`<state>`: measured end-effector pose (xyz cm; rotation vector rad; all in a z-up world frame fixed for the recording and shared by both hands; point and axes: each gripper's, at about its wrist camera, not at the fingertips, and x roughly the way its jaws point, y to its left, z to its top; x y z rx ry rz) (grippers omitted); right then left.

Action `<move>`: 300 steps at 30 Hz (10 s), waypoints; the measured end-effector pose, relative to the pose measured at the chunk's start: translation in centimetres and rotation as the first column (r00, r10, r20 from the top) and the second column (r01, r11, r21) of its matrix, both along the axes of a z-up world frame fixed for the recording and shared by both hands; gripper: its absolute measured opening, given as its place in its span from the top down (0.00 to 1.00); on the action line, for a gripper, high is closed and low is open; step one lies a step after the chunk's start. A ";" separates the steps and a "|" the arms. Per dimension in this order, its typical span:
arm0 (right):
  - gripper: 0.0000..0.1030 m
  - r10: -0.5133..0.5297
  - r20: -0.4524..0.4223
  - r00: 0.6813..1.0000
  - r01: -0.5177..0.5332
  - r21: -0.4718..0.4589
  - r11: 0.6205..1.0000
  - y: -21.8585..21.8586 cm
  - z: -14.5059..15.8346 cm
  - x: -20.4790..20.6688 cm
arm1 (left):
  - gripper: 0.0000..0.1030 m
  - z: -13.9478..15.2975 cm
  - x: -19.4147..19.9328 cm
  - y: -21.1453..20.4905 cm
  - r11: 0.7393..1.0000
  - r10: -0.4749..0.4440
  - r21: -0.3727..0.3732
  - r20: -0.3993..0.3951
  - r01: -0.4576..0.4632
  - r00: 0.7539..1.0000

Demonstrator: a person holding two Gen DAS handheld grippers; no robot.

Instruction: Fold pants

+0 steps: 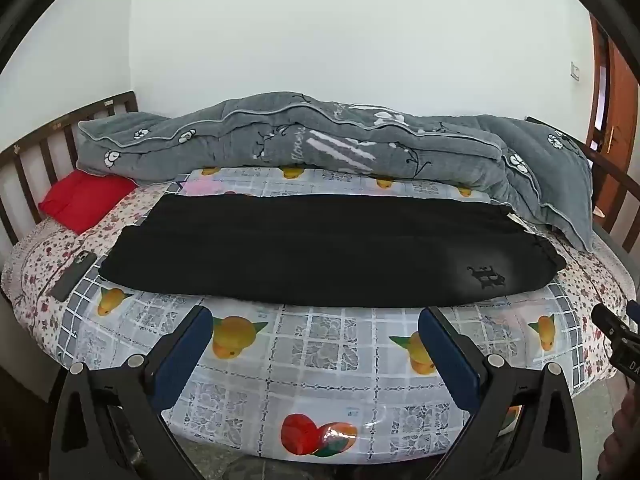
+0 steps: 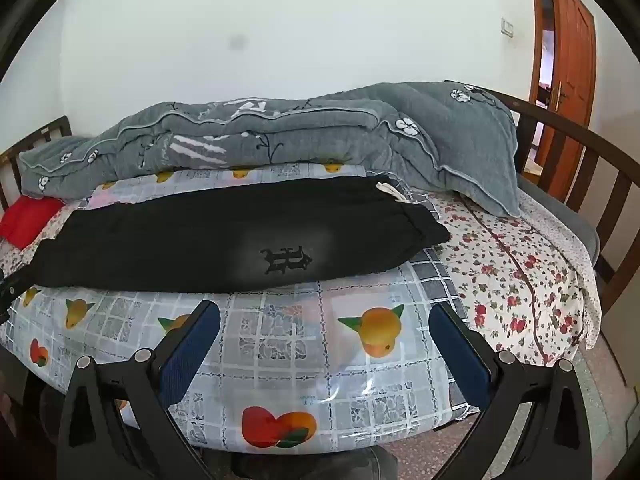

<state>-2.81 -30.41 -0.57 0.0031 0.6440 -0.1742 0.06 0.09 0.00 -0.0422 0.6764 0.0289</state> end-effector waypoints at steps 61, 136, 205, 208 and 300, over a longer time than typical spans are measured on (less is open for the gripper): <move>0.01 0.020 0.042 0.999 -0.020 0.004 1.000 1.5 2.3 -1.2 | 0.00 1.5 -1.2 -0.2 1.000 -0.005 0.000 0.032 0.005 0.999; 0.21 0.015 -0.123 0.992 -0.010 0.043 0.999 -2.8 -10.9 10.9 | 0.19 -14.7 9.4 17.8 0.939 0.158 -0.274 -0.191 -0.207 0.969; 0.86 0.030 0.050 0.998 -0.037 0.142 0.989 -5.0 -5.3 34.8 | 0.90 -9.0 31.0 22.7 0.956 0.256 -0.172 0.083 -0.239 0.963; 0.86 0.009 0.036 0.999 -0.014 0.141 0.990 -5.1 -5.8 36.6 | 0.90 -9.1 32.7 22.7 0.956 0.262 -0.157 0.087 -0.247 0.961; 0.45 -0.233 -0.069 0.970 0.240 0.419 0.876 -21.1 -11.2 5.8 | 0.47 -13.3 7.3 21.5 0.865 0.390 -0.230 -0.254 -0.447 0.885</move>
